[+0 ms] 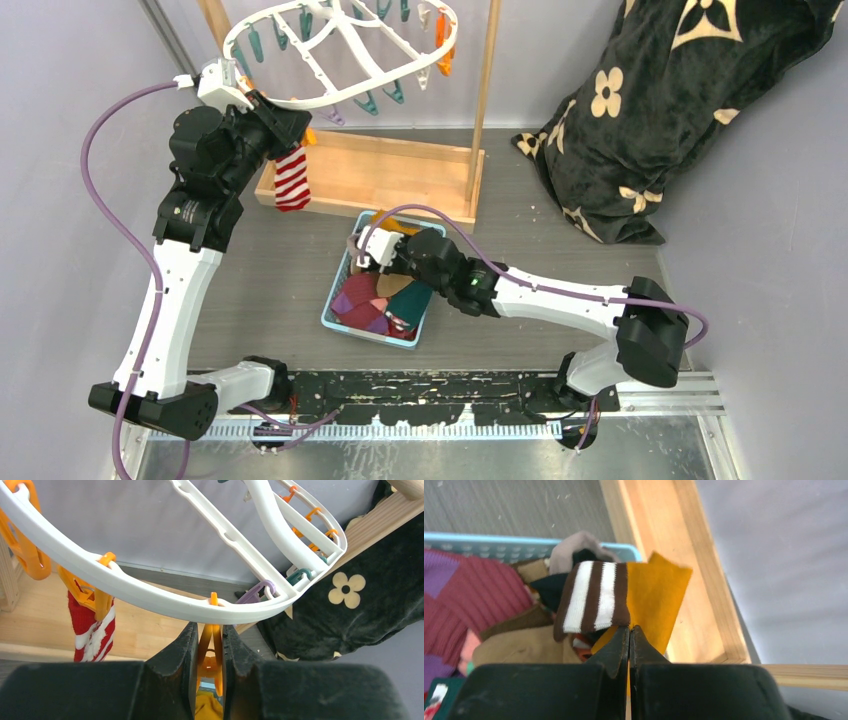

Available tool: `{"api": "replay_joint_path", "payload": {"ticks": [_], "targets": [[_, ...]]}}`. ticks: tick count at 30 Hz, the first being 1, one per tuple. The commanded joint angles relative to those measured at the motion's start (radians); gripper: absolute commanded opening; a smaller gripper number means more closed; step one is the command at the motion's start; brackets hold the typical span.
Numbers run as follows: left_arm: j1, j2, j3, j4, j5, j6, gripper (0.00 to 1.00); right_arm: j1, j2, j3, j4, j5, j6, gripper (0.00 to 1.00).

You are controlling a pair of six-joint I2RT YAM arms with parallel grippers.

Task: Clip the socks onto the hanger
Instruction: Adjust the sock in the bin.

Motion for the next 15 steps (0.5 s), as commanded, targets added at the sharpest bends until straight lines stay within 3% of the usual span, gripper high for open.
{"api": "replay_joint_path", "payload": {"ticks": [1, 4, 6, 8, 10, 15], "targets": [[-0.003, -0.013, 0.022, 0.032, 0.013, 0.009, 0.08, 0.003, -0.021, -0.013, -0.062, -0.024, 0.049, 0.01], [-0.003, -0.014, 0.022, 0.032, 0.016, 0.008, 0.08, 0.003, -0.024, -0.012, -0.108, -0.083, 0.045, 0.02], [-0.003, -0.013, 0.024, 0.032, 0.016, 0.005, 0.08, 0.003, -0.002, 0.021, -0.176, -0.084, 0.023, 0.1], [-0.003, -0.012, 0.027, 0.031, 0.016, 0.006, 0.08, 0.002, 0.013, 0.045, -0.218, -0.073, -0.003, 0.31], [-0.003, -0.011, 0.027, 0.031, 0.017, 0.004, 0.09, 0.001, 0.015, 0.048, -0.195, -0.038, -0.014, 0.44], [-0.003, -0.012, 0.027, 0.031, 0.018, 0.006, 0.08, -0.005, 0.014, 0.04, -0.114, 0.067, -0.07, 0.48]]}}
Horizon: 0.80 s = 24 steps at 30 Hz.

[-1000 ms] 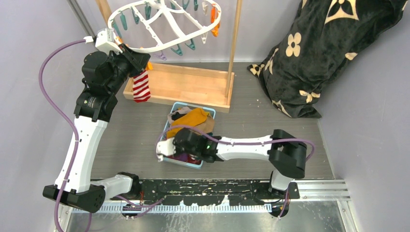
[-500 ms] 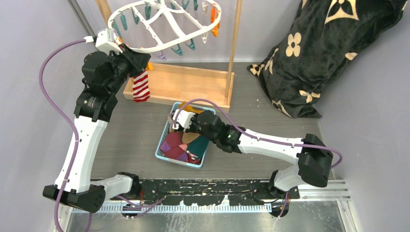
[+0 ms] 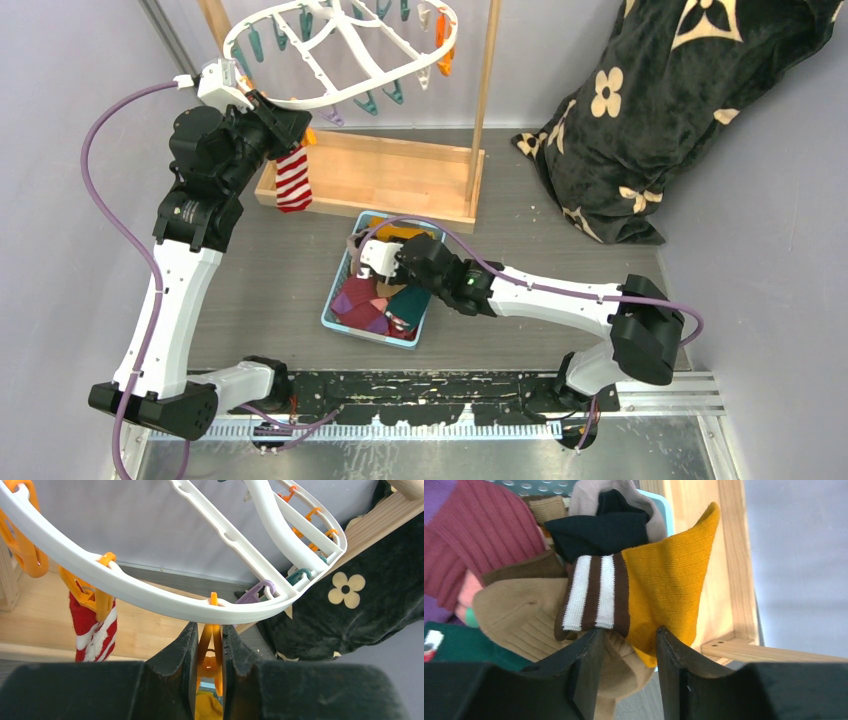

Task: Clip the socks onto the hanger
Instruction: Adjust the sock in the bin.

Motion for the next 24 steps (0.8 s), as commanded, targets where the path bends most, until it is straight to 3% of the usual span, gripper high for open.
{"api": "replay_joint_path", "payload": {"ticks": [1, 5, 11, 17, 24], "targets": [[-0.003, -0.011, 0.028, 0.031, 0.015, 0.006, 0.08, -0.005, -0.018, 0.035, 0.094, 0.074, -0.067, 0.49], [-0.003, -0.011, 0.027, 0.031, 0.015, 0.007, 0.08, 0.009, -0.043, 0.013, 0.108, 0.029, -0.15, 0.53], [-0.003, -0.013, 0.023, 0.032, 0.016, 0.008, 0.08, 0.032, -0.064, 0.015, -0.039, -0.091, -0.267, 0.55], [-0.003, -0.01, 0.025, 0.034, 0.019, 0.006, 0.08, 0.088, -0.053, -0.001, -0.106, -0.053, -0.331, 0.55], [-0.003, -0.011, 0.025, 0.031, 0.021, 0.008, 0.08, 0.107, -0.052, -0.002, -0.049, -0.037, -0.378, 0.54]]}}
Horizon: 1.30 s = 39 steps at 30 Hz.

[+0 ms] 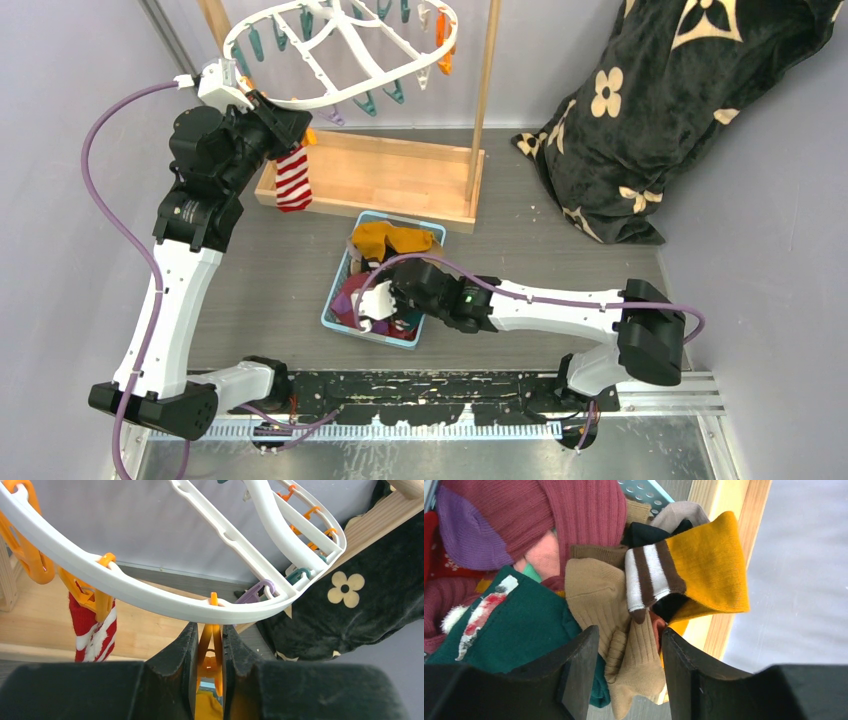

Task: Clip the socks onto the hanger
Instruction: Adjust the sock in the bin.

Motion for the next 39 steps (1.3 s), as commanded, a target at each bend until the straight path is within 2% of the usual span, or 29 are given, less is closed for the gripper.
{"api": "replay_joint_path", "payload": {"ticks": [1, 8, 16, 21, 27, 39], "targets": [[-0.003, -0.012, 0.026, 0.03, 0.017, 0.008, 0.08, 0.001, -0.03, 0.034, 0.041, 0.015, -0.072, 0.54], [-0.003, -0.012, 0.031, 0.027, 0.017, 0.008, 0.08, -0.034, -0.095, 0.059, -0.021, 0.038, -0.178, 0.54], [-0.003, -0.013, 0.032, 0.026, 0.019, 0.001, 0.08, -0.043, -0.037, 0.028, 0.096, 0.05, -0.409, 0.55], [-0.003, -0.014, 0.035, 0.021, 0.018, 0.003, 0.08, -0.033, 0.022, 0.046, 0.138, 0.03, -0.492, 0.55], [-0.003, -0.013, 0.039, 0.016, 0.02, 0.006, 0.08, 0.014, 0.075, 0.066, 0.151, 0.035, -0.546, 0.54], [-0.003, -0.006, 0.043, 0.011, 0.027, -0.001, 0.08, 0.067, 0.066, 0.051, 0.128, 0.066, -0.62, 0.52]]}}
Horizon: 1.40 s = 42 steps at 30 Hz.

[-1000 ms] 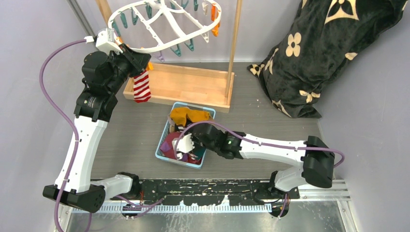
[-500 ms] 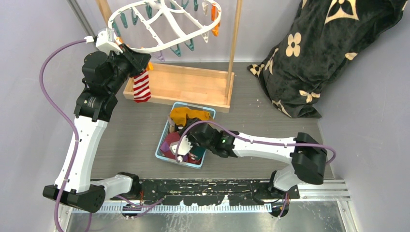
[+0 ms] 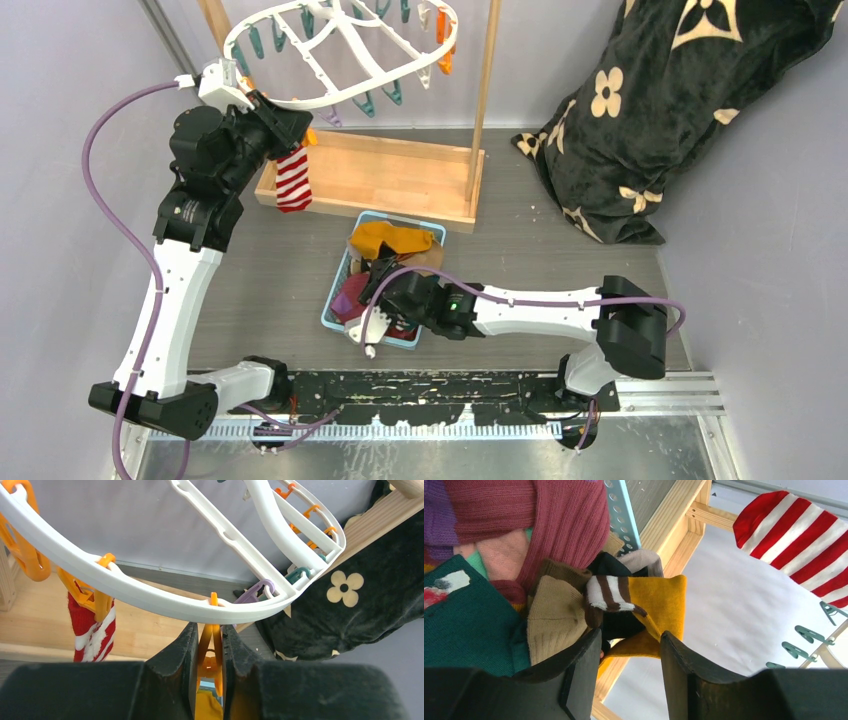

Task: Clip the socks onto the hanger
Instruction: Adjust the sock in the bin.

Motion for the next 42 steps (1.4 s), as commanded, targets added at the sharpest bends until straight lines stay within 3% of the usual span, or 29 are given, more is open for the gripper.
{"api": "replay_joint_path", "payload": {"ticks": [1, 7, 10, 13, 15, 23, 30, 33, 34, 36, 38, 42], "targets": [[-0.004, -0.007, 0.044, 0.012, 0.023, 0.002, 0.08, 0.009, -0.012, 0.03, 0.011, 0.014, -0.089, 0.52], [-0.003, -0.009, 0.043, 0.011, 0.019, 0.006, 0.08, 0.009, 0.055, 0.086, -0.076, 0.006, -0.056, 0.51], [-0.003, -0.011, 0.042, 0.012, 0.021, 0.006, 0.08, 0.002, 0.085, 0.113, -0.077, -0.002, -0.023, 0.44], [-0.003, -0.013, 0.04, 0.011, 0.019, 0.006, 0.08, -0.022, 0.092, 0.12, 0.023, -0.009, 0.052, 0.11], [-0.004, -0.013, 0.043, 0.009, 0.019, 0.007, 0.08, -0.044, 0.069, 0.134, 0.122, -0.02, 0.156, 0.01], [-0.003, -0.004, 0.052, 0.009, 0.027, 0.005, 0.07, -0.165, -0.086, 0.249, 0.146, -0.194, 0.844, 0.01], [-0.004, -0.004, 0.056, 0.006, 0.029, 0.012, 0.07, -0.23, -0.147, 0.278, 0.158, -0.329, 1.216, 0.01], [-0.003, -0.006, 0.057, 0.003, 0.03, 0.012, 0.08, -0.236, -0.162, 0.296, 0.054, -0.4, 1.17, 0.01], [-0.003, -0.007, 0.057, 0.004, 0.029, 0.012, 0.08, -0.236, -0.168, 0.295, 0.001, -0.409, 1.109, 0.06], [-0.003, -0.007, 0.056, 0.004, 0.032, 0.013, 0.07, -0.244, -0.18, 0.284, -0.052, -0.393, 1.07, 0.39], [-0.003, -0.007, 0.053, 0.003, 0.034, 0.011, 0.08, -0.261, -0.184, 0.304, -0.145, -0.413, 1.059, 0.59], [-0.003, -0.007, 0.052, 0.002, 0.037, 0.011, 0.08, -0.264, -0.115, 0.436, -0.331, -0.377, 1.085, 0.69]]}}
